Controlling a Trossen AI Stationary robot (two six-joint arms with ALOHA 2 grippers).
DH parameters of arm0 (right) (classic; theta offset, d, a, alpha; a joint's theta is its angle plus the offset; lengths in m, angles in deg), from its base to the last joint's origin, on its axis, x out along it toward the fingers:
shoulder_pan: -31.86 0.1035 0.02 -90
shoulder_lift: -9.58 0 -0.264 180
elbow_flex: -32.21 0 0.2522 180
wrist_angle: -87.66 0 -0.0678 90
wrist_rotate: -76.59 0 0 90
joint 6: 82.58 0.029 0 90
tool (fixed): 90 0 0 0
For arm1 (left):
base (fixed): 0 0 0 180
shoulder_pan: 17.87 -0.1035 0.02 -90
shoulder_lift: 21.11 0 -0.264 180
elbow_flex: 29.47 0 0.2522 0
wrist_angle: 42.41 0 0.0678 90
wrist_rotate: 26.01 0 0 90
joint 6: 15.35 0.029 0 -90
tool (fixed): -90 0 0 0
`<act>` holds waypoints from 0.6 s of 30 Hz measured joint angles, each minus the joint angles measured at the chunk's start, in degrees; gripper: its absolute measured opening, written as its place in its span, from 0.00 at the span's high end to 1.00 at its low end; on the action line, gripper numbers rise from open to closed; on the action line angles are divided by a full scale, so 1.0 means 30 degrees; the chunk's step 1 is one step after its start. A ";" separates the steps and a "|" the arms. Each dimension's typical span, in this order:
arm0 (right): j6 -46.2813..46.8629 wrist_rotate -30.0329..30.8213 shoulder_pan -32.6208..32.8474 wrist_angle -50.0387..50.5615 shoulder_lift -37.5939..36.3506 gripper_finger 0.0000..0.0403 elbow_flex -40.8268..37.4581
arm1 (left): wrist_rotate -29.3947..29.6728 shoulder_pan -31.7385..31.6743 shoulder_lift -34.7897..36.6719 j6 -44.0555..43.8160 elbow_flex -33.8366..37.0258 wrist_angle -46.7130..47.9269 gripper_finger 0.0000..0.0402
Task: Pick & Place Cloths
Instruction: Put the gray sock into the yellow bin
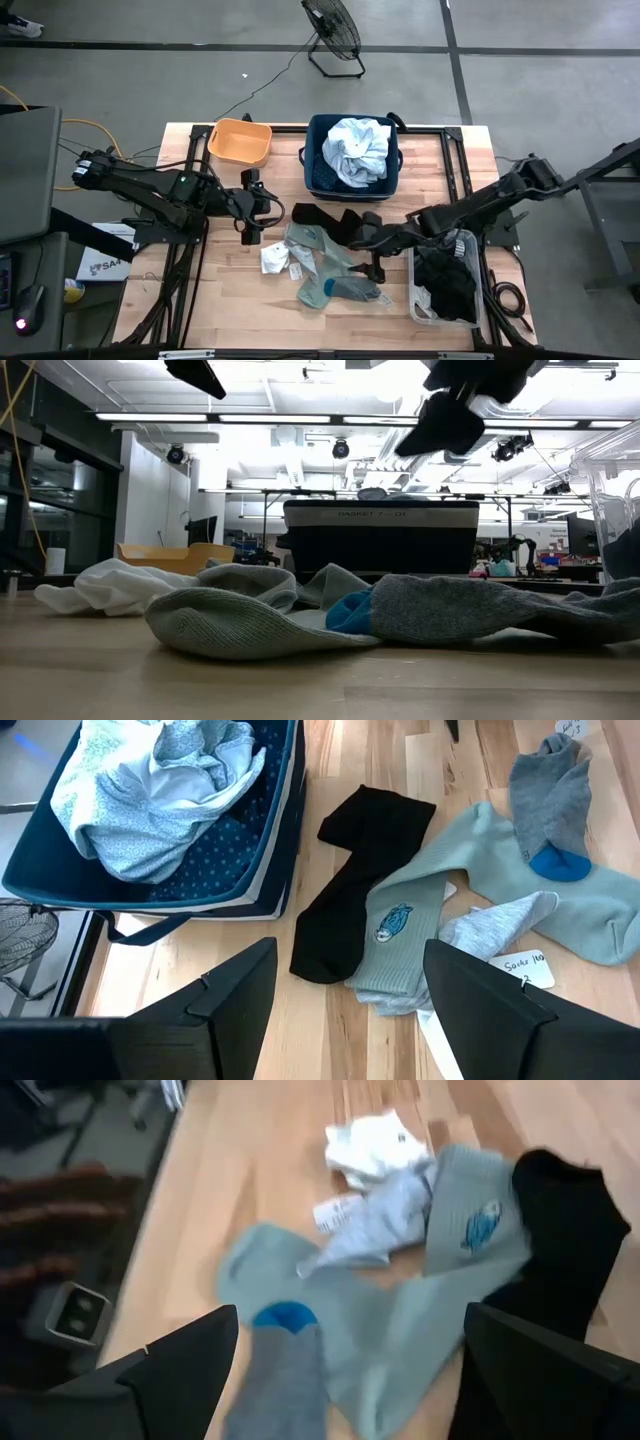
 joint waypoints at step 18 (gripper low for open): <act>-0.0231 -0.0511 0.2646 0.0889 0.3421 0.05 -0.0007 | 0.0007 0.0000 0.0000 0.0000 0.0000 -0.0007 0.38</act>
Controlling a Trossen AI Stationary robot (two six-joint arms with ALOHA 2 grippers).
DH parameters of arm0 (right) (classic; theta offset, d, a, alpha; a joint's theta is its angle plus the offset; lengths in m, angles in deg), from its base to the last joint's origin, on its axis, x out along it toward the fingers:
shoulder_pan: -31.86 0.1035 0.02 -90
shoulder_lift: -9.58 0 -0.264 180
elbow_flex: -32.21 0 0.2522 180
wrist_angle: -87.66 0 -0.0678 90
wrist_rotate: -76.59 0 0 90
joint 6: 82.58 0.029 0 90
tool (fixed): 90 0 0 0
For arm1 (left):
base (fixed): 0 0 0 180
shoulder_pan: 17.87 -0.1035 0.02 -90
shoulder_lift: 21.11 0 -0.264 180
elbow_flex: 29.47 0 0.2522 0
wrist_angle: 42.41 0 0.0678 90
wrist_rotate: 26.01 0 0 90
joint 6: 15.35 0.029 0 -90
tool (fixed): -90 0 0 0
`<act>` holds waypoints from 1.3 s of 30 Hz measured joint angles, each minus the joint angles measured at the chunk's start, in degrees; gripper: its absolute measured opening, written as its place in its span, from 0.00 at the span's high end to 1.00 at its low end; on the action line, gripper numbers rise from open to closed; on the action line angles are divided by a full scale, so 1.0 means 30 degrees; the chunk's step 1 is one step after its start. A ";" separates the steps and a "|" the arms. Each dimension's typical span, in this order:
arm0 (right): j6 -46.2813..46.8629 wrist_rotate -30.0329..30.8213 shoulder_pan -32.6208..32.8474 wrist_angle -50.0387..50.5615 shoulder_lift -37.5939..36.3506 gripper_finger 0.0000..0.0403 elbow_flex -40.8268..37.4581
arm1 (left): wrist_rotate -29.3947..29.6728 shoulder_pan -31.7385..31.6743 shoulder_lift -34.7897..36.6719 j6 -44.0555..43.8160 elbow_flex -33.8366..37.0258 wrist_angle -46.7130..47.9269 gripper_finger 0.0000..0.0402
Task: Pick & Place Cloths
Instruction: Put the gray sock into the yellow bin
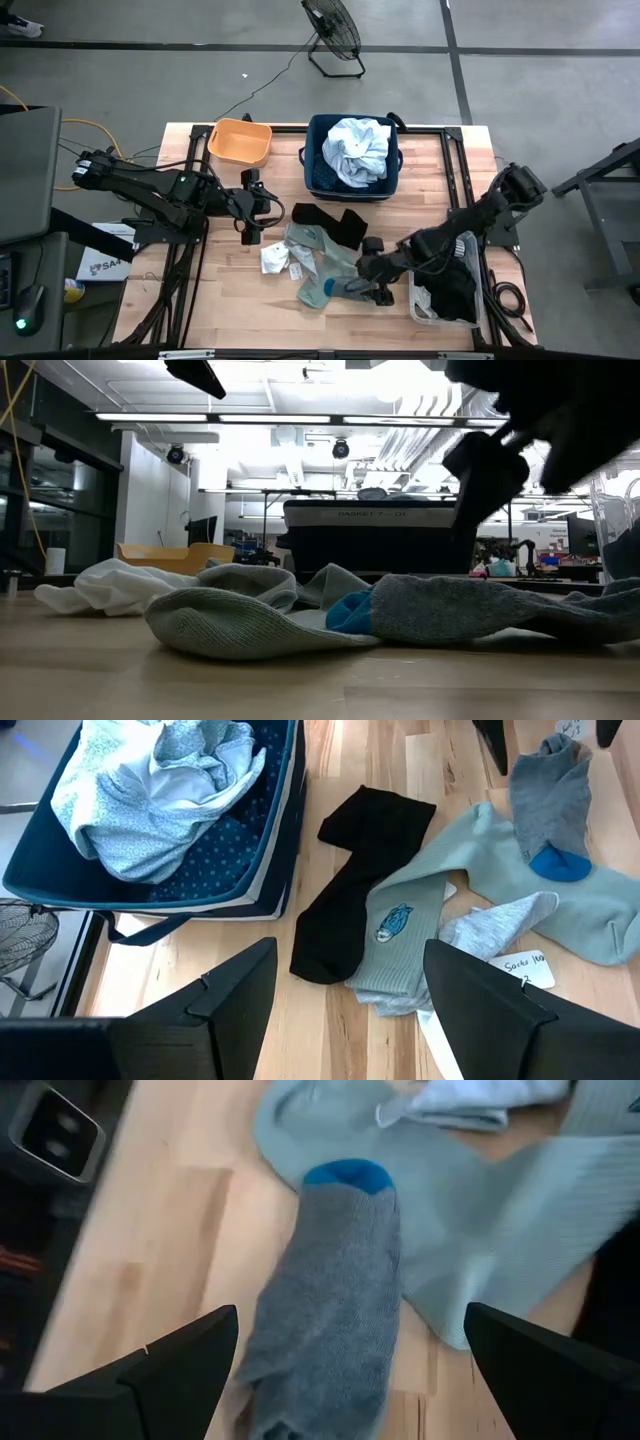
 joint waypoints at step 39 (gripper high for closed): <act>-0.2160 0.0193 0.1167 -0.1444 0.3322 0.82 0.0007 | 0.0000 0.0000 0.0000 0.0002 0.0000 0.0022 0.38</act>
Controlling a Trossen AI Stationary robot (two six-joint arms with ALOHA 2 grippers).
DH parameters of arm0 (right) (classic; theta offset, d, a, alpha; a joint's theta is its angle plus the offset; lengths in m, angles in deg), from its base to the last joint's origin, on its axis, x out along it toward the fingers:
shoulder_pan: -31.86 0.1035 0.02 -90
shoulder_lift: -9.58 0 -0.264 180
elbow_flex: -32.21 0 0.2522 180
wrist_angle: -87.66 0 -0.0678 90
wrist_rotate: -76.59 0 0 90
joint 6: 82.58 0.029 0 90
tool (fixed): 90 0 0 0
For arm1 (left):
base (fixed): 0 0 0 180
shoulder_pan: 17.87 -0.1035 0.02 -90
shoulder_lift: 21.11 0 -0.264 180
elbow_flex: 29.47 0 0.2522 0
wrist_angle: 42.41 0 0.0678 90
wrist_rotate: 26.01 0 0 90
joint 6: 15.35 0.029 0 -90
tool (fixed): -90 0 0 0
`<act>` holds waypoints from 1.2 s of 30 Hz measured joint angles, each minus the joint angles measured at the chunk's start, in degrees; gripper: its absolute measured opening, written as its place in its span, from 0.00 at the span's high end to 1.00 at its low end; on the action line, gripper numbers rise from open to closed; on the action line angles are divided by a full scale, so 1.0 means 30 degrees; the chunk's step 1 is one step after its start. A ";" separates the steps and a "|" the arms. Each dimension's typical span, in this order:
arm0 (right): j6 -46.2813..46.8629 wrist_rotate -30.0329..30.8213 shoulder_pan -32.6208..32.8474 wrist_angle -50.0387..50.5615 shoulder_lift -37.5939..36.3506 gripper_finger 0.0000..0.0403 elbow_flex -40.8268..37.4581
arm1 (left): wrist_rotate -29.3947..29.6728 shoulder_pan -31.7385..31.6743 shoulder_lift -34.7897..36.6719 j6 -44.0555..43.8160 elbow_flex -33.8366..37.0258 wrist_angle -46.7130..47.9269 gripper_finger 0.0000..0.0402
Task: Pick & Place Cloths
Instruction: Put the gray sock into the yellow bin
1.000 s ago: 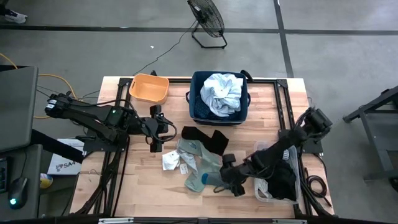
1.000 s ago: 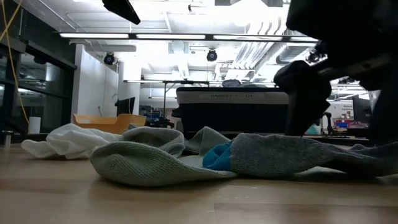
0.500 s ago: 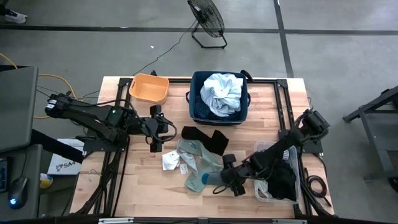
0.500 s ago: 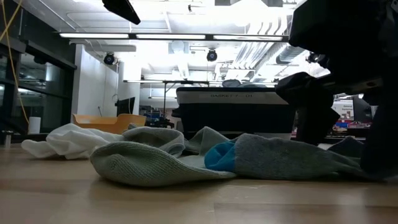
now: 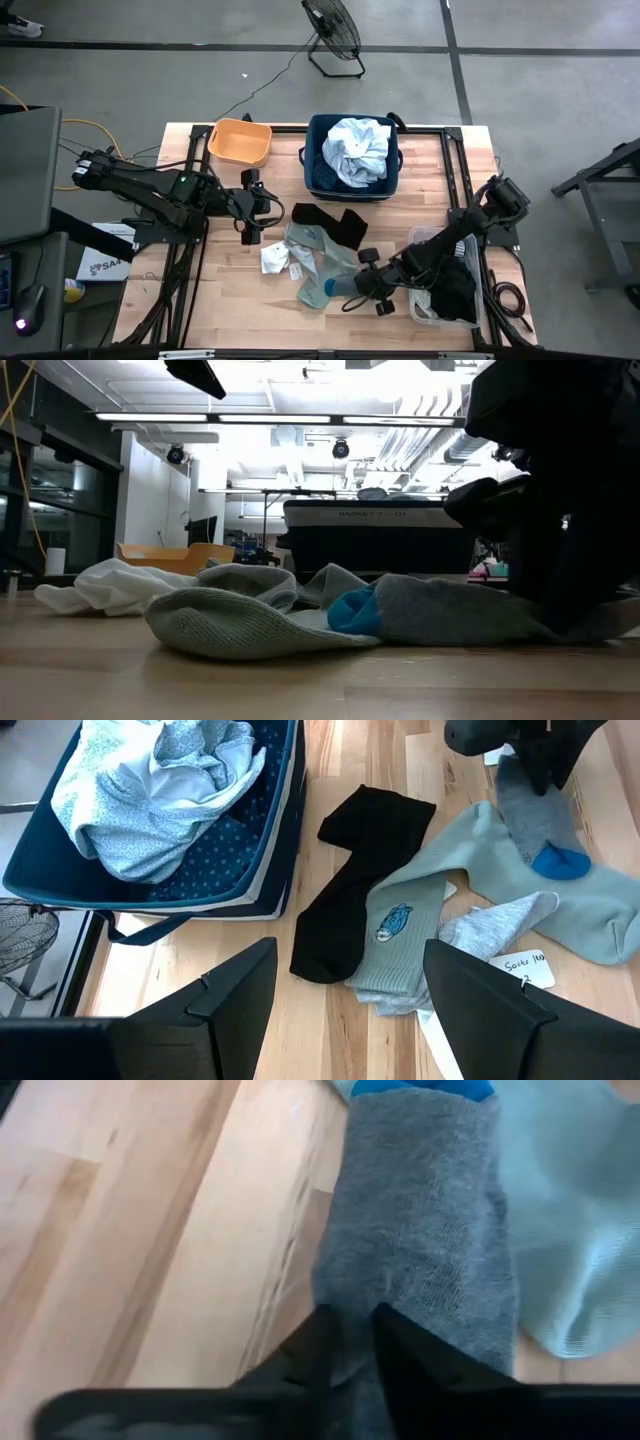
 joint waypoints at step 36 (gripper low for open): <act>0.0087 0.6560 -0.2290 -0.5268 -0.6178 0.99 0.0015 | 0.0000 0.0000 0.0000 0.0924 0.0000 -0.2663 0.38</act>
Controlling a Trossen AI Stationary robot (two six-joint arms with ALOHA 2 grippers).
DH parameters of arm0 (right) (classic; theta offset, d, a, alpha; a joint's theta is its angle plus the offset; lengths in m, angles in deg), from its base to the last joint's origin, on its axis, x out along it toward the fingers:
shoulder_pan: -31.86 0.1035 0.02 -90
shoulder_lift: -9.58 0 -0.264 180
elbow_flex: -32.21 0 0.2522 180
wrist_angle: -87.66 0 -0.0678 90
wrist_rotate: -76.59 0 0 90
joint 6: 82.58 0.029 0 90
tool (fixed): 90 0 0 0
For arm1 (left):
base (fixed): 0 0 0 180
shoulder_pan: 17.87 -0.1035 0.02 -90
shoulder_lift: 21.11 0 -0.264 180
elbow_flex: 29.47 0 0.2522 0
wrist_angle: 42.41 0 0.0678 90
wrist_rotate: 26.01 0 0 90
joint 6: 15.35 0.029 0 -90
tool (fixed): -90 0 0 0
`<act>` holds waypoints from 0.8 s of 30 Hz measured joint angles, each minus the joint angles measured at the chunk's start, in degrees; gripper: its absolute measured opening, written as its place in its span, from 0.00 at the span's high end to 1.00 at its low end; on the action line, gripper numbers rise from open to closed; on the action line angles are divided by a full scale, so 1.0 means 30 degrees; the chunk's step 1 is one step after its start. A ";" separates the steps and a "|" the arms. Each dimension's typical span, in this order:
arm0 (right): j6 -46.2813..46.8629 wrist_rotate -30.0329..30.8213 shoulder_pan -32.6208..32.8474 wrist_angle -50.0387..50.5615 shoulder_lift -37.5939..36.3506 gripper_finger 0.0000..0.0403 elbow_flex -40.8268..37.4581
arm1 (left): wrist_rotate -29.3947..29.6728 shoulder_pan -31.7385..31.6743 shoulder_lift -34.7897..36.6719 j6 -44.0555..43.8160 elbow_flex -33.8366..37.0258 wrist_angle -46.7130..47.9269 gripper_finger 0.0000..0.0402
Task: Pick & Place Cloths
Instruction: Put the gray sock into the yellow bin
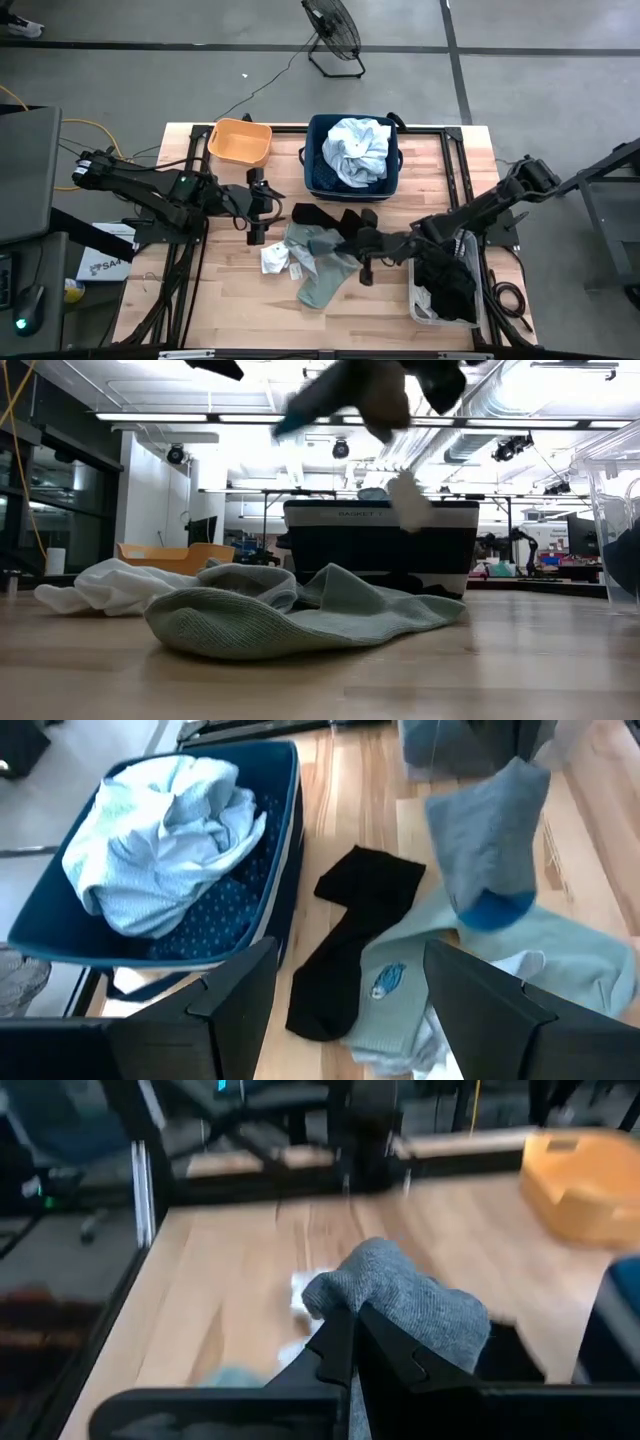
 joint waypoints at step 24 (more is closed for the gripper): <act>-0.6876 -0.5200 -0.3074 -0.5259 0.0007 0.99 0.0000 | -0.3443 -0.0007 -0.2692 0.3462 0.0007 -0.5266 0.38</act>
